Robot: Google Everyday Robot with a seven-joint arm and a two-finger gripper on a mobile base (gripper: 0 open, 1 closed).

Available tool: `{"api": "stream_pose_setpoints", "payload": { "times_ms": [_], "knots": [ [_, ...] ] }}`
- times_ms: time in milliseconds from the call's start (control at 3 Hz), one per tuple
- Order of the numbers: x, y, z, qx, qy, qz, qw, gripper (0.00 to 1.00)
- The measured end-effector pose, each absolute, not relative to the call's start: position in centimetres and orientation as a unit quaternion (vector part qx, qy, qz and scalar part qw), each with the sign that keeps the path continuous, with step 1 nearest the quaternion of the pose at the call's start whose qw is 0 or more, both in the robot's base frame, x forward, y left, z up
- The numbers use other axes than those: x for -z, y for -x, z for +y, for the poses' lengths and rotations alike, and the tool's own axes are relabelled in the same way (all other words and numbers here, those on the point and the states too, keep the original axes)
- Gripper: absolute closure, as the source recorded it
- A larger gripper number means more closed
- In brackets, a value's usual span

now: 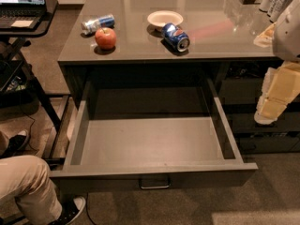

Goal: Place apple into top drawer

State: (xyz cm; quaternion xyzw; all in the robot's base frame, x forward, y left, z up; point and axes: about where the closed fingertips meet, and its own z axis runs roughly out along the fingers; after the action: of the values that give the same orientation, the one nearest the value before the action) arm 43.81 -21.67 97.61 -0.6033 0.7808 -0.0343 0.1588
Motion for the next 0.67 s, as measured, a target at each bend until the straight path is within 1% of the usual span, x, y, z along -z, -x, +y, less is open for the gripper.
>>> {"api": "stream_pose_setpoints", "payload": {
  "times_ms": [667],
  "knots": [
    [-97.87,-44.57,-21.29,0.029,0.597,0.783,0.173,0.0]
  ]
}}
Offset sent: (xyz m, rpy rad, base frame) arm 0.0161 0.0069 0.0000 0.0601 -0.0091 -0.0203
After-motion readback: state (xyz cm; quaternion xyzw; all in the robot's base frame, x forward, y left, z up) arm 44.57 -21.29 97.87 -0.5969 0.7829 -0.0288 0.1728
